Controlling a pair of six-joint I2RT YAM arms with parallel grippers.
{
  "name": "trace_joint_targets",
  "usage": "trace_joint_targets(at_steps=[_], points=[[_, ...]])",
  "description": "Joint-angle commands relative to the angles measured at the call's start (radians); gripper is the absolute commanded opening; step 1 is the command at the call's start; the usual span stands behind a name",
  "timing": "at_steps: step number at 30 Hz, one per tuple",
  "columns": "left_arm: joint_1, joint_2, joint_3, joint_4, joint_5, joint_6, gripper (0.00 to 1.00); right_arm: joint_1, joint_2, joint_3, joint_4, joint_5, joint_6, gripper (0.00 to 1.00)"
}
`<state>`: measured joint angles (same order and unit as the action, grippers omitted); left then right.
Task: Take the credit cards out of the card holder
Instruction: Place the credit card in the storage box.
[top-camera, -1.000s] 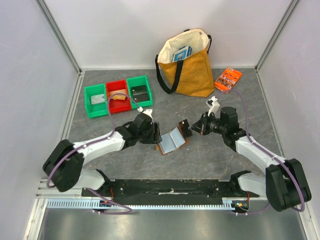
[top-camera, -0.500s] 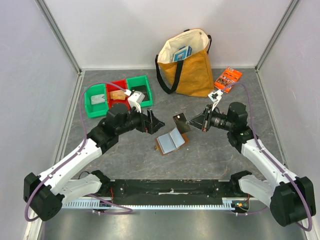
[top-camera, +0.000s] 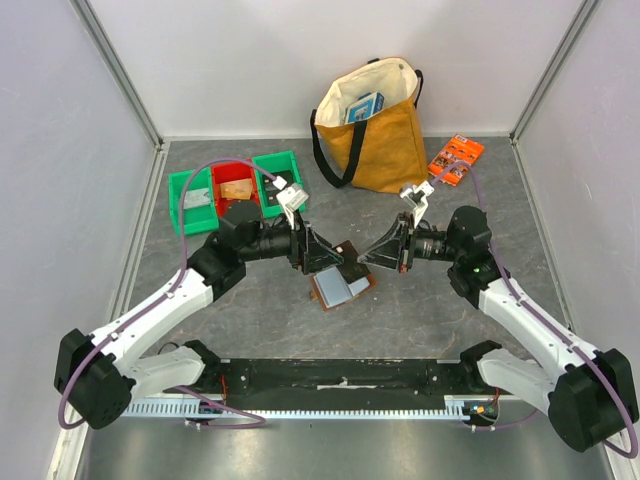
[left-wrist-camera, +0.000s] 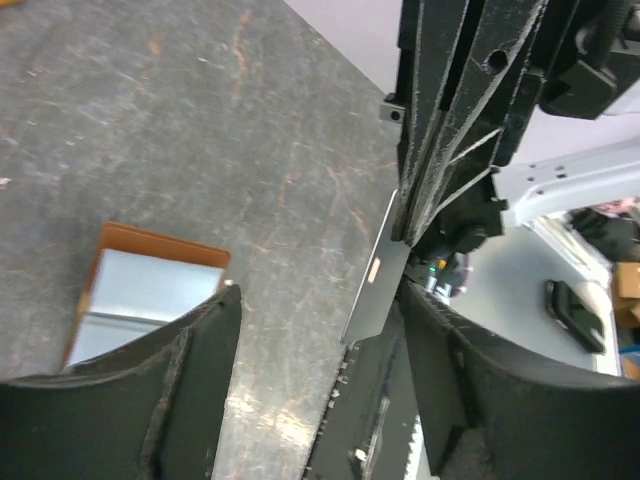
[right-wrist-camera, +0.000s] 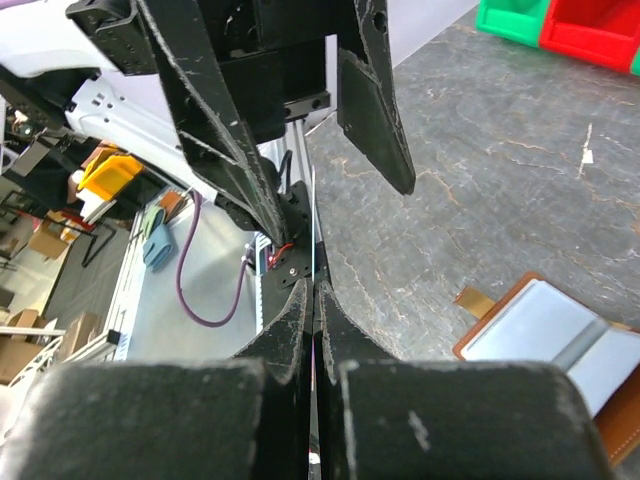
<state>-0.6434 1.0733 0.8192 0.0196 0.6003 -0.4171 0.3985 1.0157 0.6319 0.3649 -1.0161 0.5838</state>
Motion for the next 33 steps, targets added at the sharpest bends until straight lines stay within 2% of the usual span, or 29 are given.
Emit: trace_joint_targets(at_steps=[1, 8, 9, 10, 13, 14, 16, 18, 21, 24, 27, 33], points=[[0.004, 0.022, 0.043, 0.103, 0.134, 0.009, 0.62, 0.022, 0.009, 0.045, 0.063, -0.033, 0.016, 0.00], [0.004, 0.005, 0.018, 0.103, 0.116, 0.006, 0.05, 0.023, 0.021, 0.040, 0.068, -0.029, 0.013, 0.00], [0.005, 0.001, 0.014, 0.105, 0.105, 0.001, 0.02, 0.022, 0.024, 0.040, 0.068, -0.024, 0.013, 0.00], [0.004, -0.001, 0.006, 0.108, 0.084, -0.009, 0.02, 0.020, 0.024, 0.040, 0.065, -0.015, 0.013, 0.06], [0.004, -0.021, -0.037, 0.152, 0.009, -0.058, 0.02, 0.022, 0.021, 0.046, 0.028, 0.037, 0.004, 0.38], [0.004, -0.030, -0.051, 0.166, -0.043, -0.086, 0.02, 0.022, 0.017, 0.057, -0.022, 0.077, -0.013, 0.49], [0.004, -0.055, -0.083, 0.183, -0.149, -0.123, 0.02, 0.022, 0.008, 0.080, -0.122, 0.147, -0.070, 0.62], [0.005, -0.073, -0.104, 0.178, -0.283, -0.162, 0.02, 0.020, -0.002, 0.100, -0.210, 0.204, -0.113, 0.68], [0.010, -0.087, -0.114, 0.135, -0.538, -0.230, 0.02, 0.008, -0.032, 0.109, -0.282, 0.278, -0.145, 0.76], [0.043, -0.081, -0.120, 0.134, -0.727, -0.294, 0.02, 0.007, -0.075, 0.101, -0.326, 0.371, -0.163, 0.83], [0.080, -0.038, -0.101, 0.161, -0.824, -0.318, 0.02, 0.007, -0.118, 0.085, -0.362, 0.476, -0.183, 0.91], [0.163, 0.154, 0.017, 0.192, -0.962, -0.313, 0.02, 0.022, -0.172, 0.054, -0.434, 0.648, -0.228, 0.93]])
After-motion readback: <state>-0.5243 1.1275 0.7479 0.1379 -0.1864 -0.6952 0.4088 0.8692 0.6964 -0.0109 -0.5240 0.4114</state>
